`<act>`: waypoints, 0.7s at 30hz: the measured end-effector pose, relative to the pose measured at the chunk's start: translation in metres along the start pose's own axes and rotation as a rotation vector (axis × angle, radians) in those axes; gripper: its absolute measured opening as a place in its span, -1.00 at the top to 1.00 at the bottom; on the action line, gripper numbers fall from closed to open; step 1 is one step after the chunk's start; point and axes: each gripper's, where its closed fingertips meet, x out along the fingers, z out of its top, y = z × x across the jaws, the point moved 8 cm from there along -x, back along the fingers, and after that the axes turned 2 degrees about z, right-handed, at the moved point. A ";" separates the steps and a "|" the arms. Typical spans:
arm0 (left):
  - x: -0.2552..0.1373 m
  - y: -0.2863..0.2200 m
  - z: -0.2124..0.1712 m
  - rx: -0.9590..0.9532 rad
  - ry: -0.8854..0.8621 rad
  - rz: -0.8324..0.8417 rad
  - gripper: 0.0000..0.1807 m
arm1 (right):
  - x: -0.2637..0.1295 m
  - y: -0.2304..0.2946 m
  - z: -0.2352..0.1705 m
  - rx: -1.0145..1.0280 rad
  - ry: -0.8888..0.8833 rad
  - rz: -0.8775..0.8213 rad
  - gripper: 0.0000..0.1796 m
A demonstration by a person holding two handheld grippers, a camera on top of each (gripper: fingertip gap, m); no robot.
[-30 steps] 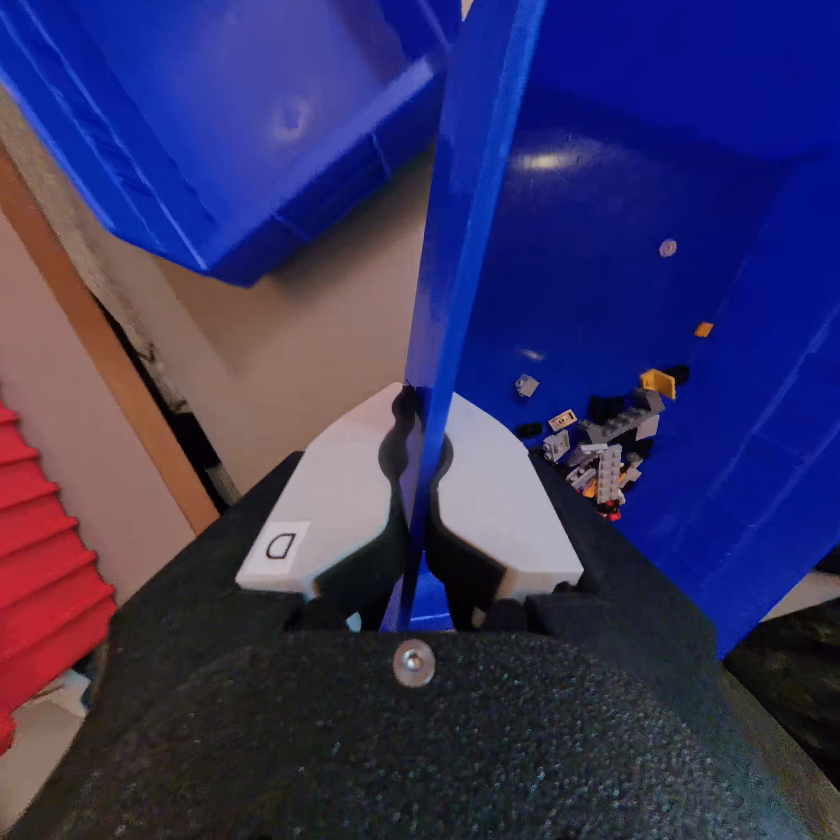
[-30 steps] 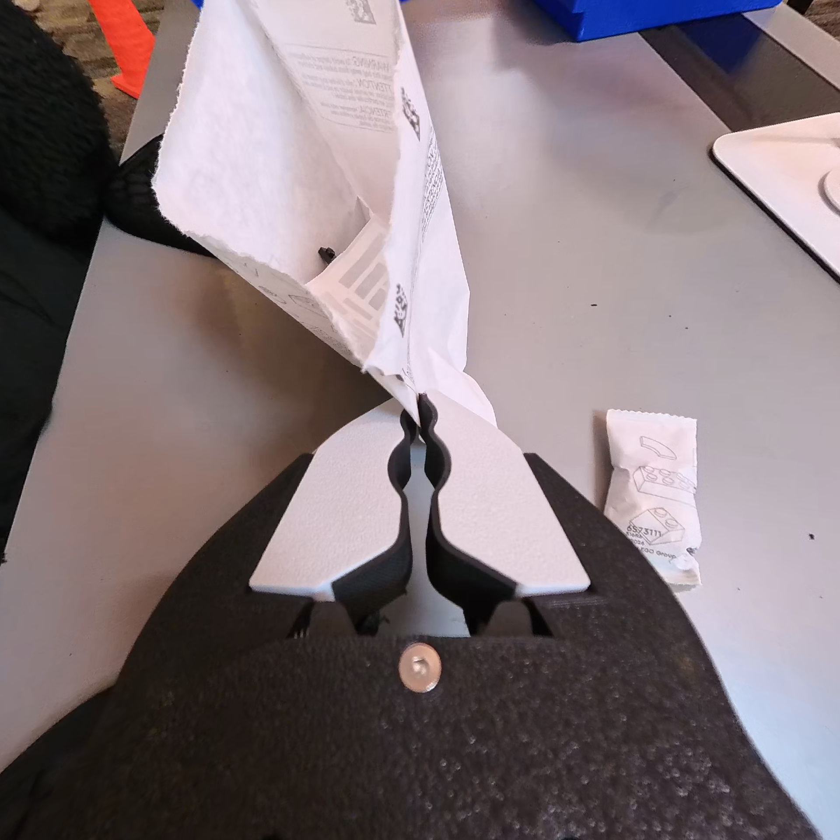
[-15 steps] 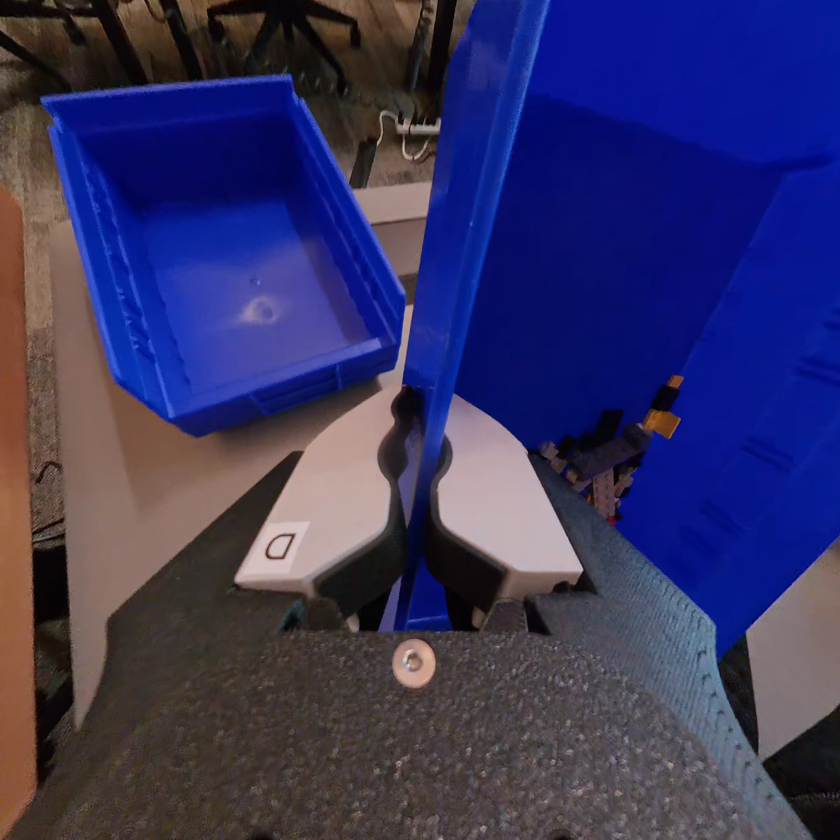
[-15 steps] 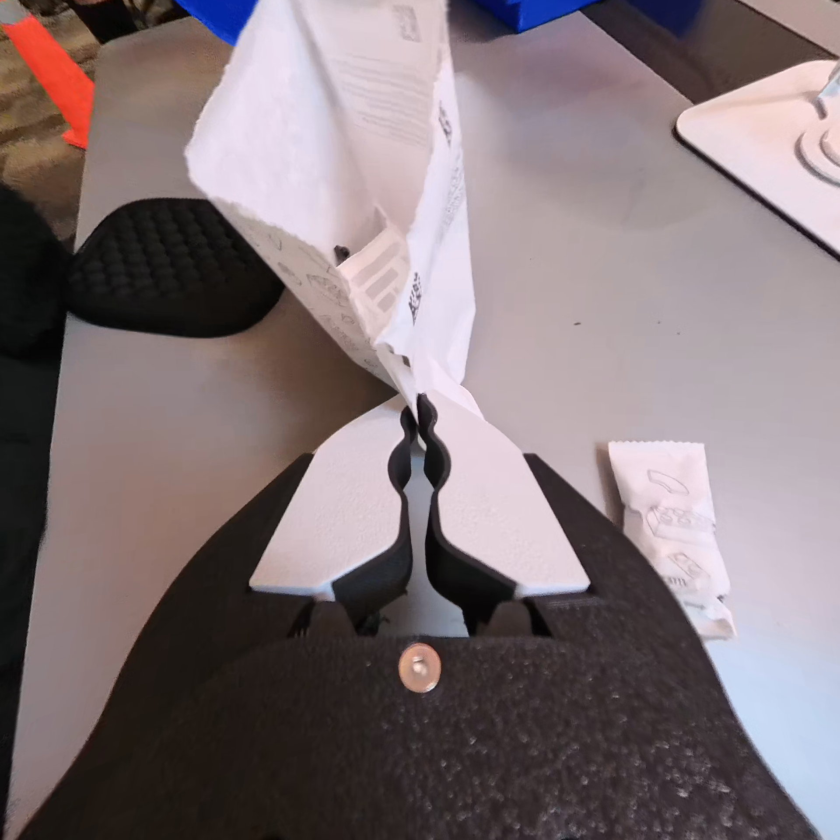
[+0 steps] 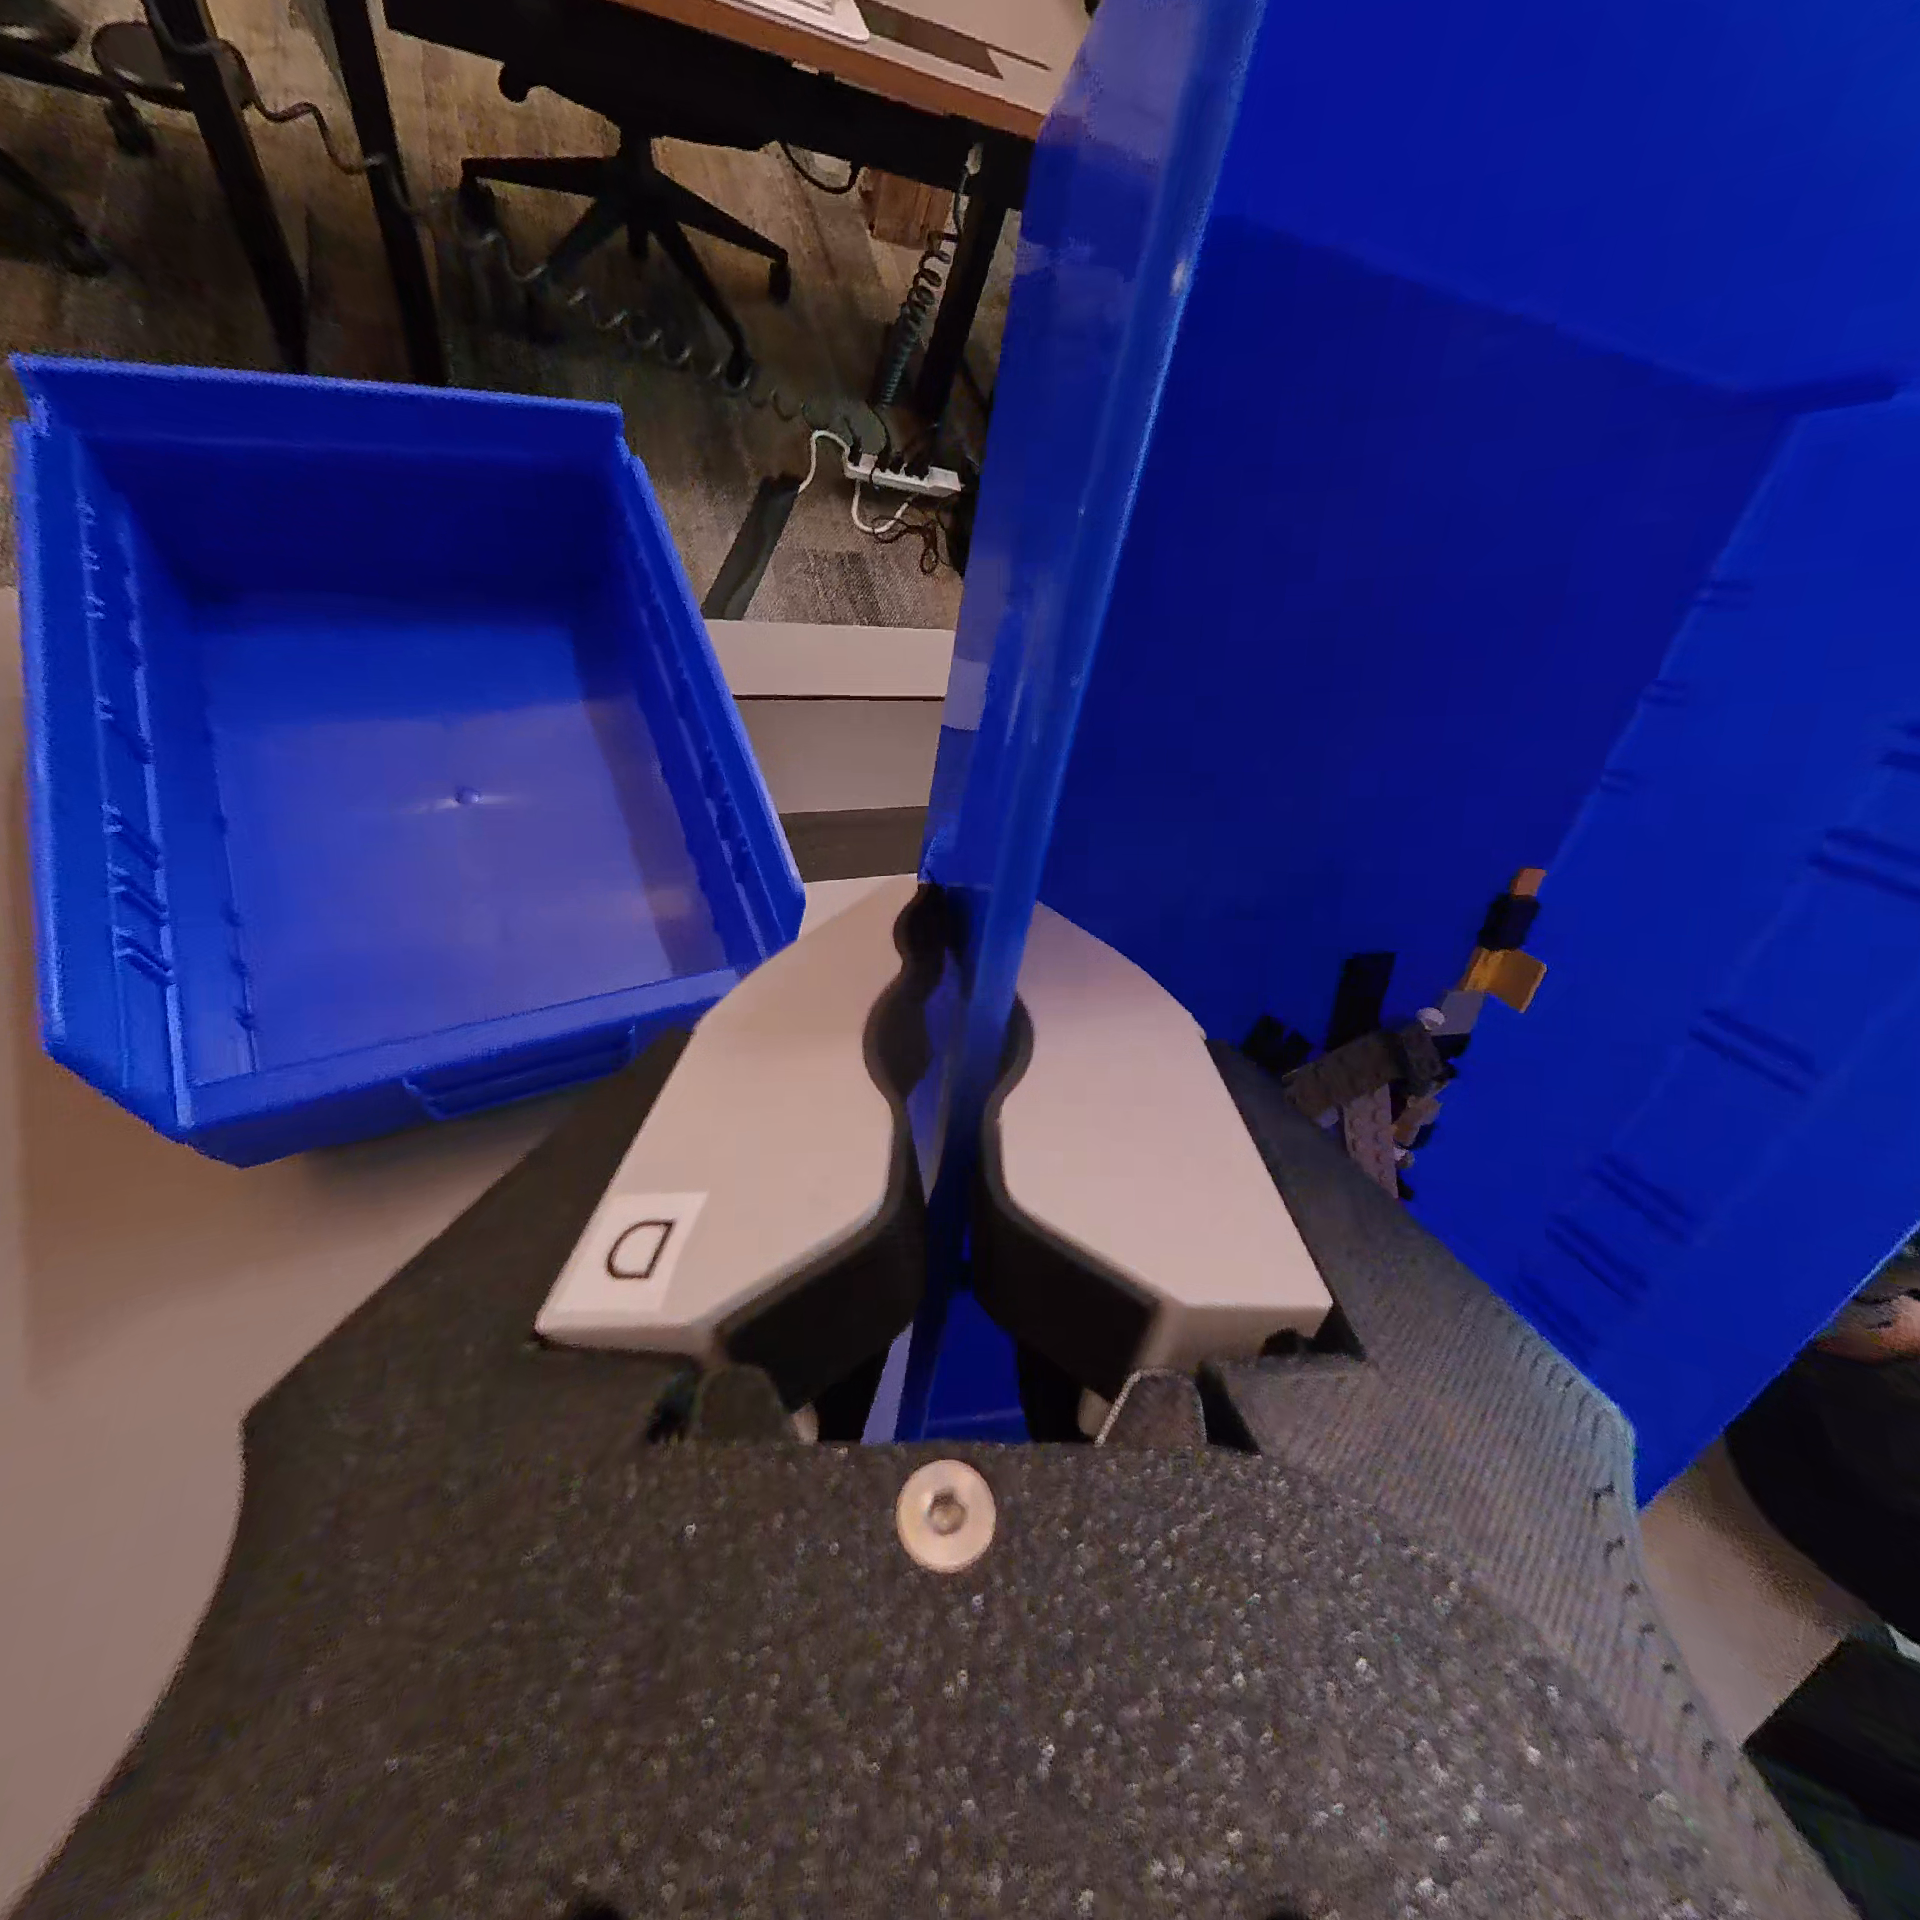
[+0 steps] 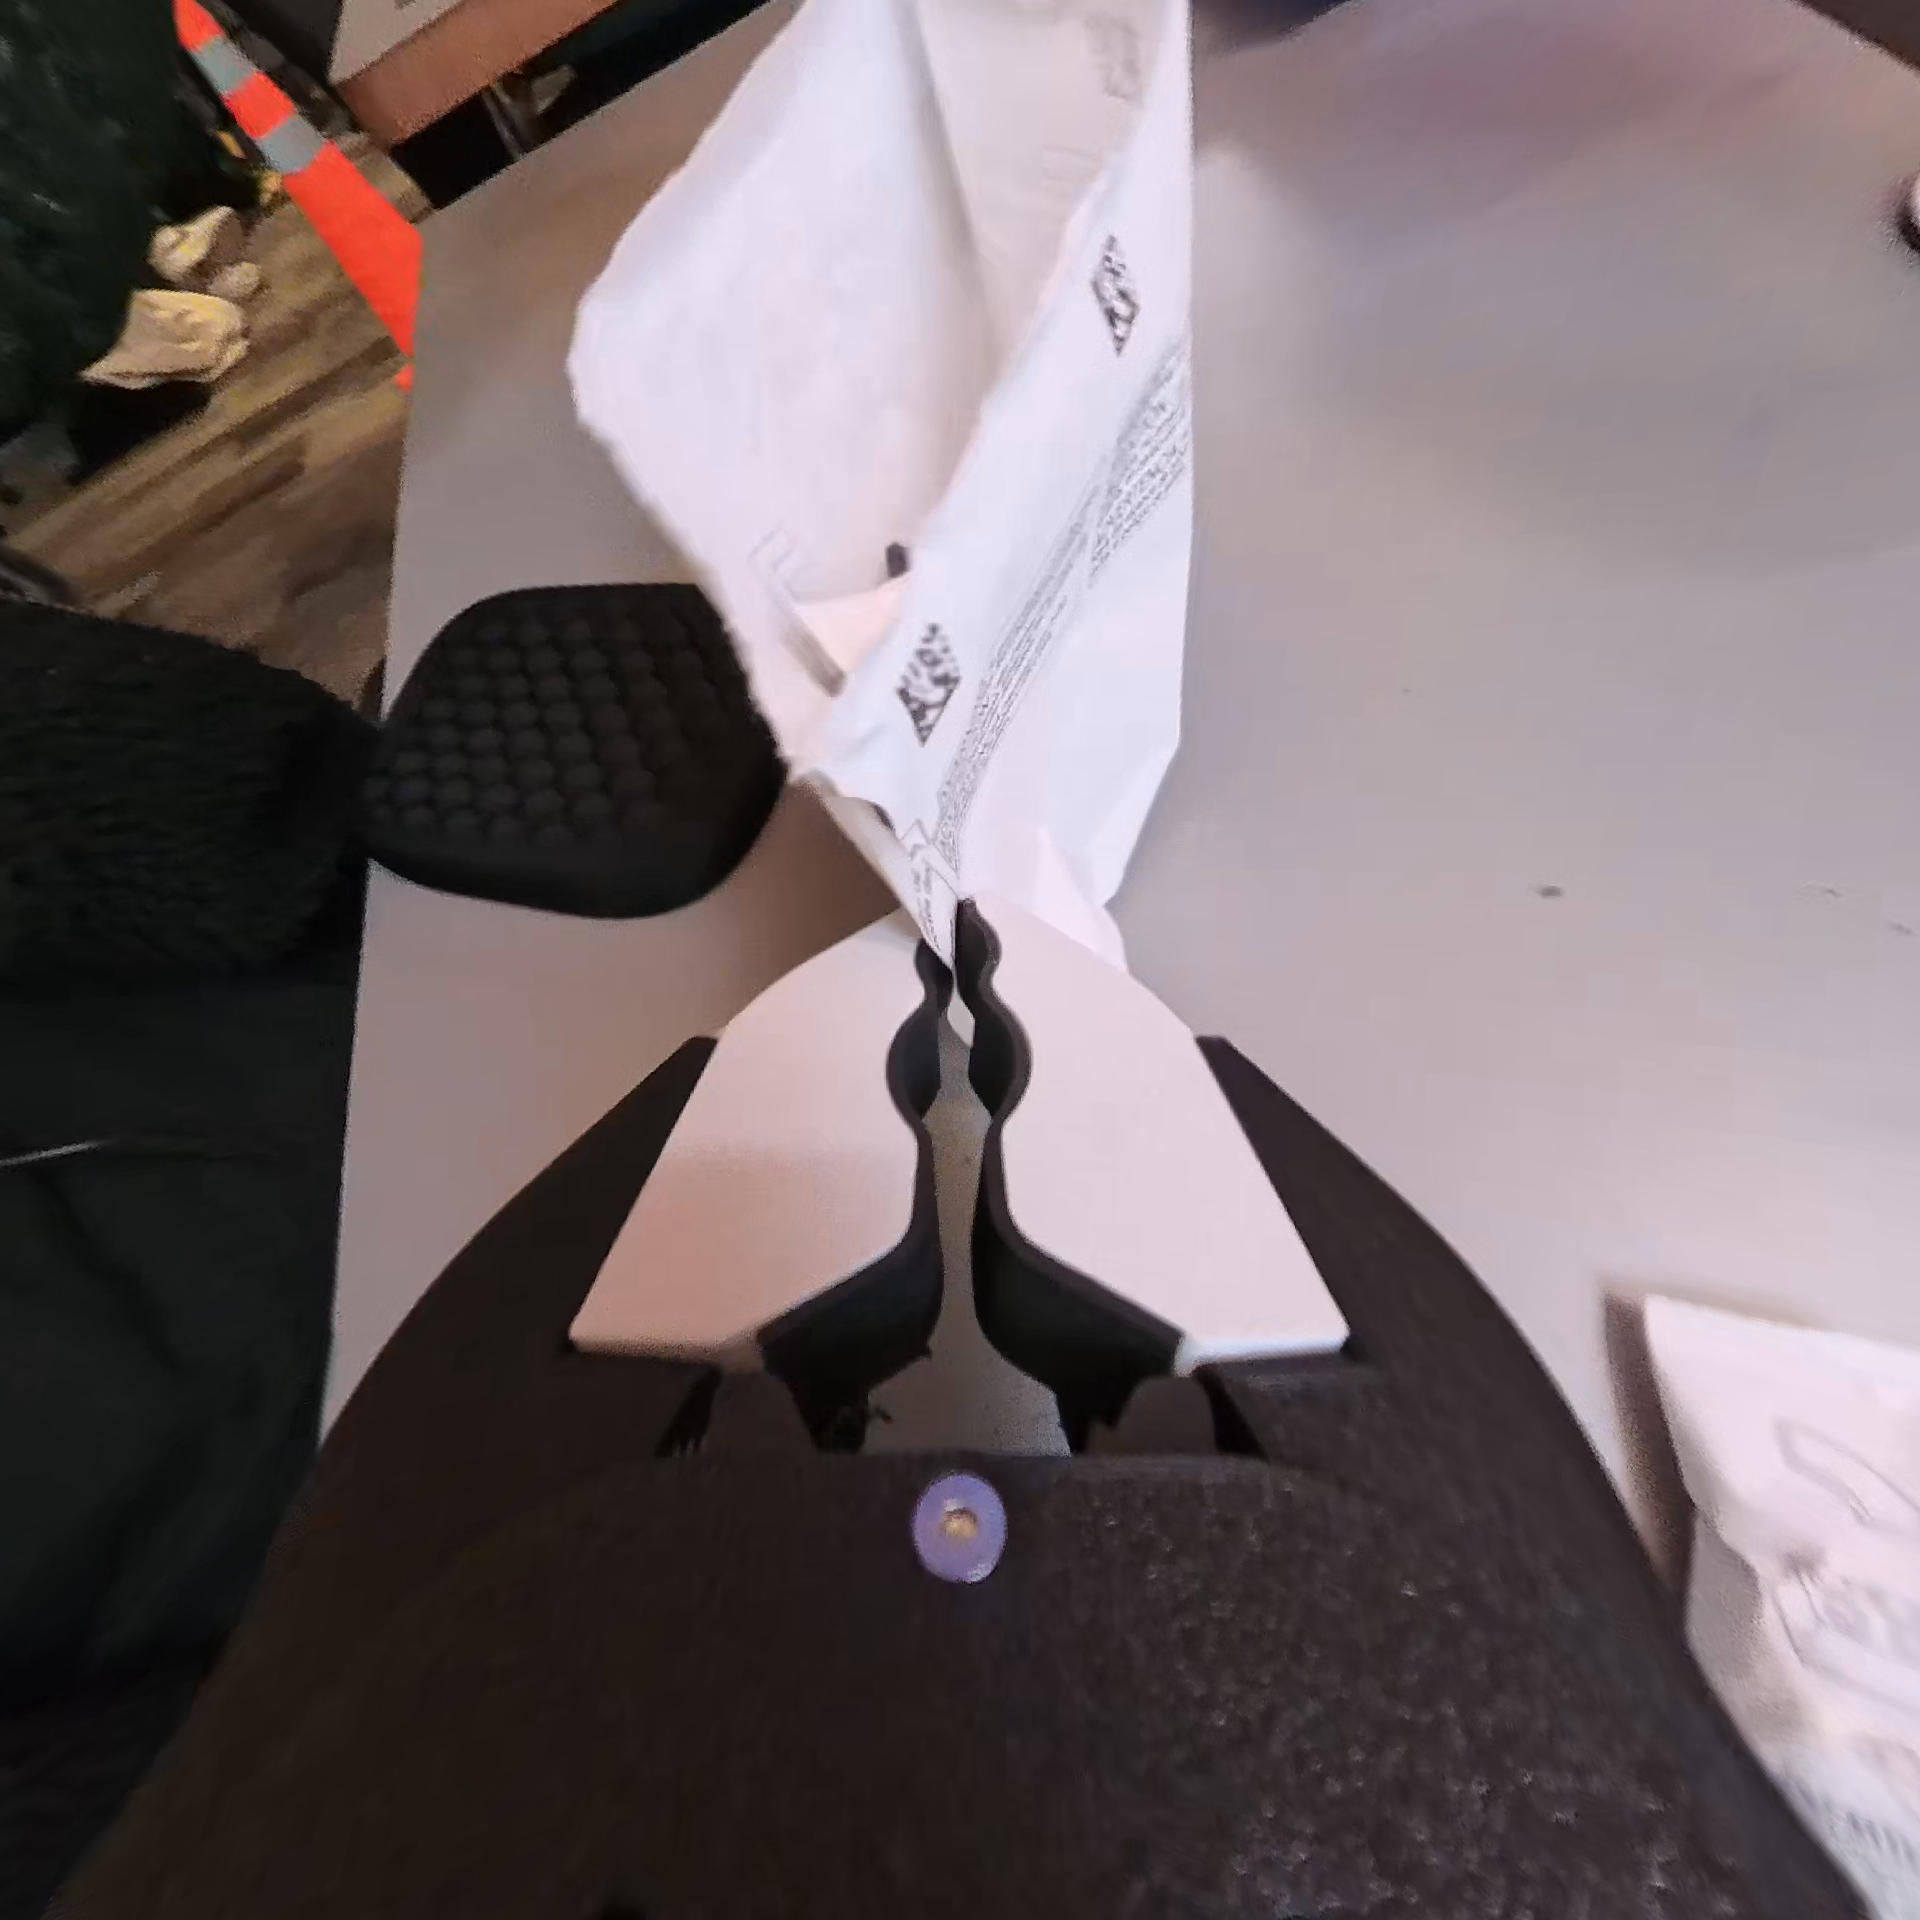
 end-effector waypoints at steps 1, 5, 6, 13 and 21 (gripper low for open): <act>0.000 0.000 0.001 -0.006 0.004 0.011 0.94 | 0.005 0.001 0.004 -0.004 0.008 0.025 1.00; -0.006 -0.004 0.009 -0.024 -0.010 0.054 0.94 | 0.026 0.002 0.015 -0.004 0.021 0.121 1.00; -0.008 -0.006 0.011 -0.025 -0.018 0.062 0.94 | 0.030 0.002 0.017 -0.009 0.021 0.135 1.00; -0.012 -0.028 0.017 0.015 -0.058 0.126 0.93 | 0.049 -0.003 0.029 -0.030 0.034 0.231 1.00; -0.007 -0.050 0.013 0.072 -0.067 0.198 0.93 | 0.069 -0.016 0.049 -0.125 0.063 0.254 1.00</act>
